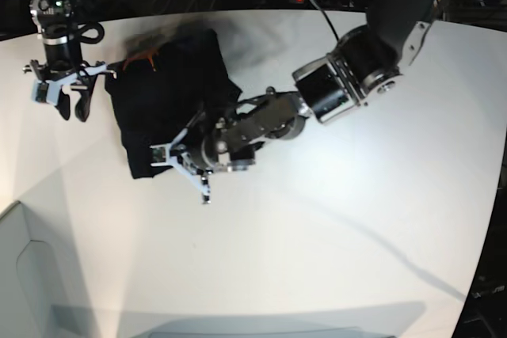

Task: Fold the T-shirt properly
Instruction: 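Press the left gripper across the bundle to flatten it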

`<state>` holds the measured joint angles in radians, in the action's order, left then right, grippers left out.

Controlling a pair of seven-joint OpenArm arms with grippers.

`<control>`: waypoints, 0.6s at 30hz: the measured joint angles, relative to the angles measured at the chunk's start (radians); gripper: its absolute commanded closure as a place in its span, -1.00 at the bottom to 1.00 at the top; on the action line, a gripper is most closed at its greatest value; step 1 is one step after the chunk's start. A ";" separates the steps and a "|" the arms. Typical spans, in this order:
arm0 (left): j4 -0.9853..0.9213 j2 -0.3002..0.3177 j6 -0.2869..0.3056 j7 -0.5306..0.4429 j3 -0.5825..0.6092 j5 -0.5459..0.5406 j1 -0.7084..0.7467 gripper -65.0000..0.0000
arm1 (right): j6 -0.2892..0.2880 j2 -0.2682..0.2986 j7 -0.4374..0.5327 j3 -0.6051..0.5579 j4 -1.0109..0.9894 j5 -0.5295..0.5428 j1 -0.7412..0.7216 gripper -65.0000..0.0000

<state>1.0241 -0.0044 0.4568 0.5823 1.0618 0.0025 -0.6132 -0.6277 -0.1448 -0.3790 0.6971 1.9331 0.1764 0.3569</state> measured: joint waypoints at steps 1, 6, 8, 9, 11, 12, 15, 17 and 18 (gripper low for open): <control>-0.031 -0.026 0.000 -0.011 0.000 0.017 -0.008 0.98 | 0.000 -0.005 0.000 0.005 0.000 0.004 0.004 0.31; -0.148 -0.102 0.003 -0.031 0.001 0.027 -0.047 0.98 | 0.000 -0.003 -0.001 0.015 0.000 0.001 0.031 0.31; -0.148 -0.102 0.003 -0.034 0.001 0.027 -0.052 0.98 | 0.000 -0.002 0.002 0.014 0.000 0.006 0.035 0.31; -0.150 -0.105 0.005 -0.031 0.002 0.026 -0.059 0.98 | 0.000 -0.003 0.002 0.016 0.000 0.005 0.036 0.31; -0.134 -0.107 0.008 0.002 0.002 0.028 -0.068 0.95 | 0.000 -0.010 0.003 0.016 0.000 0.004 0.037 0.31; -0.124 -0.105 0.012 0.011 0.002 0.028 -0.073 0.88 | 0.000 -0.018 0.002 0.016 0.000 0.004 0.037 0.31; -0.111 -0.103 0.015 0.014 0.002 0.034 -0.093 0.42 | 0.001 -0.019 0.003 0.014 0.000 0.004 0.037 0.31; -0.108 -0.103 0.015 0.044 0.001 0.036 -0.099 0.07 | 0.000 -0.019 0.002 0.014 0.000 0.004 0.037 0.31; -0.107 -0.101 0.014 0.042 0.000 0.035 -0.099 -0.07 | 0.000 -0.019 0.002 0.014 0.000 0.004 0.037 0.31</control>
<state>0.9173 -0.1059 0.4713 0.6243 1.0622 0.0380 -0.7124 -0.6273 -0.1638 -0.3767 0.7113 1.9327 0.1806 0.3943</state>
